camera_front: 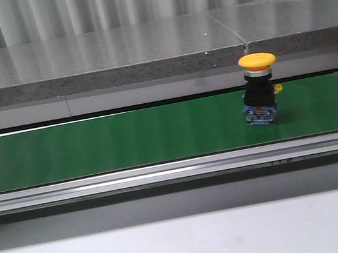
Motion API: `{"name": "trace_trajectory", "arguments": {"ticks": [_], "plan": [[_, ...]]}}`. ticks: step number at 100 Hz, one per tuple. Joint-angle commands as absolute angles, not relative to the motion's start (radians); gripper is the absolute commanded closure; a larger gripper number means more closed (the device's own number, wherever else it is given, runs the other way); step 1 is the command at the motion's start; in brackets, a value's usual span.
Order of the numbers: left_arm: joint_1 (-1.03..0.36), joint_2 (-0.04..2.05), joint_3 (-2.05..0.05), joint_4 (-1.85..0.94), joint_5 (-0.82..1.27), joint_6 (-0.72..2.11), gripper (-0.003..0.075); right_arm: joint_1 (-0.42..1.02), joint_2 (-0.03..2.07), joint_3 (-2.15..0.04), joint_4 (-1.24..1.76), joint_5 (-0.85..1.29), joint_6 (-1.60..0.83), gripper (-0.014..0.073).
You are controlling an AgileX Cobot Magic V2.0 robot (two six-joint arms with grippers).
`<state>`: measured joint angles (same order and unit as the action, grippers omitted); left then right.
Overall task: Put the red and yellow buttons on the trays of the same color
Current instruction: 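Grasp the yellow push-button at the belt end with the right gripper, then carry the yellow push-button into the yellow tray and release it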
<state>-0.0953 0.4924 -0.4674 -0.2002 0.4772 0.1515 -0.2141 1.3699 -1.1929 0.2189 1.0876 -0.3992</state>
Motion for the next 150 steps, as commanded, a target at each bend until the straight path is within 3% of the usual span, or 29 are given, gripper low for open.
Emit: {"name": "trace_trajectory", "arguments": {"ticks": [1, 52, 99, 109, 124, 130, 136, 150], "plan": [[-0.105, 0.493, -0.495, -0.211, 0.400, 0.151, 0.0740, -0.186, 1.330, -1.202, 0.229, 1.087, -0.423, -0.0048], [-0.105, 0.493, -0.495, -0.212, 0.400, 0.151, 0.0740, 0.087, 1.471, -1.202, 0.242, 0.995, -0.505, -0.0048], [-0.105, 0.493, -0.495, -0.212, 0.399, 0.151, 0.0740, 0.150, 1.567, -1.205, 0.258, 0.834, -0.505, -0.0036], [-0.105, 0.493, -0.495, -0.212, 0.399, 0.151, 0.0740, 0.150, 1.567, -1.205, 0.258, 0.825, -0.505, 0.0088], [-0.105, 0.493, -0.495, -0.212, 0.399, 0.151, 0.0740, 0.150, 1.567, -1.205, 0.262, 0.827, -0.503, 0.0407], [-0.105, 0.493, -0.495, -0.212, 0.399, 0.151, 0.0740, 0.150, 1.567, -1.205, 0.262, 0.833, -0.499, 0.0492], [-0.105, 0.493, -0.495, -0.212, 0.399, 0.151, 0.0740, 0.149, 1.567, -1.205, 0.262, 0.834, -0.483, 0.0545], [-0.105, 0.493, -0.495, -0.212, 0.397, 0.151, 0.0740, 0.147, 1.554, -1.205, 0.254, 0.839, -0.434, 0.0551]]}}
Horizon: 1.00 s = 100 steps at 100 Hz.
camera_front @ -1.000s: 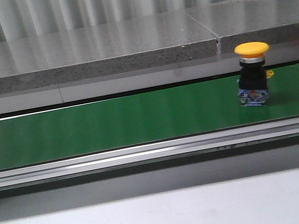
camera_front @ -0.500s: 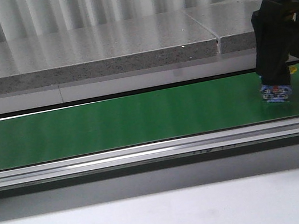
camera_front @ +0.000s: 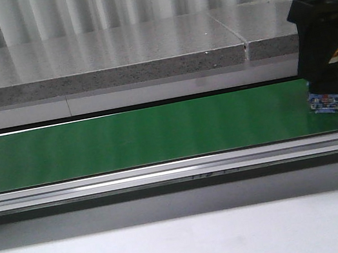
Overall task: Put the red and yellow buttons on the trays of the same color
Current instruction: 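Carry the yellow push-button into the yellow tray and release it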
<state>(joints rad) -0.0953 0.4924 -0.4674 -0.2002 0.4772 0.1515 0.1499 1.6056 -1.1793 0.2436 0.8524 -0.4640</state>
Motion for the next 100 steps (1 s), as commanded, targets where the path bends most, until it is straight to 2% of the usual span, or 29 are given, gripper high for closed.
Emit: {"name": "trace_trajectory", "arguments": {"ticks": [1, 19, 33, 54, 76, 100], "plan": [[-0.105, 0.493, -0.495, -0.212, 0.397, 0.151, 0.0740, 0.147, 1.553, -1.205, 0.251, 0.838, -0.431, 0.0551], [-0.105, 0.493, -0.495, -0.212, 0.397, 0.151, 0.0740, 0.143, 1.473, -1.207, 0.186, 0.855, -0.355, 0.0551], [-0.105, 0.493, -0.495, -0.212, 0.397, 0.151, 0.0740, 0.082, 1.388, -1.207, 0.125, 0.864, -0.267, 0.0551], [-0.105, 0.493, -0.495, -0.212, 0.397, 0.151, 0.0740, -0.148, 1.308, -1.207, 0.123, 0.882, -0.204, 0.0551], [-0.105, 0.493, -0.495, -0.232, 0.397, 0.151, 0.0740, -0.463, 1.308, -1.205, 0.123, 0.847, -0.165, 0.0551], [-0.105, 0.493, -0.495, -0.231, 0.397, 0.151, 0.0740, -0.671, 1.328, -1.205, 0.123, 0.746, -0.073, 0.0551]]}}
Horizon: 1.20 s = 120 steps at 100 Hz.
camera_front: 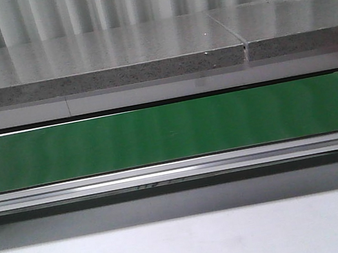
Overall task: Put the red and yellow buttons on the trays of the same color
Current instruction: 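Carry the yellow push-button into the yellow tray and release it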
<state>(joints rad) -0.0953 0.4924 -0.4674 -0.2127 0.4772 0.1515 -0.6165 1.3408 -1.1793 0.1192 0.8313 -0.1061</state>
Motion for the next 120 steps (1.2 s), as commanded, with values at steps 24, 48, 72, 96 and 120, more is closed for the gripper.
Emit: {"name": "trace_trajectory", "arguments": {"ticks": [24, 48, 72, 96, 120], "plan": [[-0.105, 0.493, -0.495, -0.231, 0.397, 0.151, 0.0740, -0.703, 1.450, -1.205, 0.123, 0.727, -0.058, 0.0551], [-0.105, 0.493, -0.495, -0.231, 0.397, 0.151, 0.0740, -0.714, 1.579, -1.205, 0.121, 0.705, -0.058, 0.0551], [-0.105, 0.493, -0.495, -0.231, 0.397, 0.151, 0.0740, -0.714, 1.662, -1.205, 0.115, 0.692, -0.058, 0.0551], [-0.105, 0.493, -0.495, -0.231, 0.397, 0.151, 0.0740, -0.714, 1.718, -1.205, 0.101, 0.688, -0.058, 0.0551], [-0.105, 0.493, -0.495, -0.231, 0.397, 0.151, 0.0740, -0.714, 1.730, -1.205, 0.084, 0.690, -0.058, 0.0546]]}}
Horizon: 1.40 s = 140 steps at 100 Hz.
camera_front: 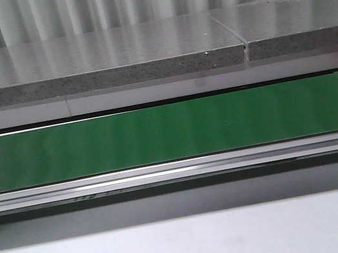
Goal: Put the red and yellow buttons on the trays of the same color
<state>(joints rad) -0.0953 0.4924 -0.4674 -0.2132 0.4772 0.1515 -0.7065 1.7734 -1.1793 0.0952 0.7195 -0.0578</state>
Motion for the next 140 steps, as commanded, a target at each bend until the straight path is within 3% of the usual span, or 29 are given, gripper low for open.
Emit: {"name": "trace_trajectory", "arguments": {"ticks": [1, 16, 39, 55, 100, 140], "plan": [[-0.105, 0.493, -0.495, -0.231, 0.397, 0.151, 0.0740, -0.714, 1.730, -1.205, 0.084, 0.690, -0.058, 0.0546], [-0.105, 0.493, -0.495, -0.231, 0.397, 0.151, 0.0740, -0.714, 1.730, -1.205, 0.084, 0.690, -0.058, 0.0474], [-0.105, 0.493, -0.495, -0.231, 0.397, 0.151, 0.0740, -0.714, 1.730, -1.205, 0.084, 0.697, -0.054, 0.0200], [-0.105, 0.493, -0.495, -0.231, 0.397, 0.151, 0.0740, -0.714, 1.730, -1.205, 0.084, 0.697, -0.041, 0.0082], [-0.105, 0.493, -0.495, -0.231, 0.397, 0.151, 0.0740, -0.714, 1.708, -1.205, 0.094, 0.694, -0.039, 0.0075], [-0.105, 0.493, -0.495, -0.231, 0.397, 0.151, 0.0740, -0.685, 1.489, -1.205, 0.131, 0.672, -0.039, 0.0075]]}}
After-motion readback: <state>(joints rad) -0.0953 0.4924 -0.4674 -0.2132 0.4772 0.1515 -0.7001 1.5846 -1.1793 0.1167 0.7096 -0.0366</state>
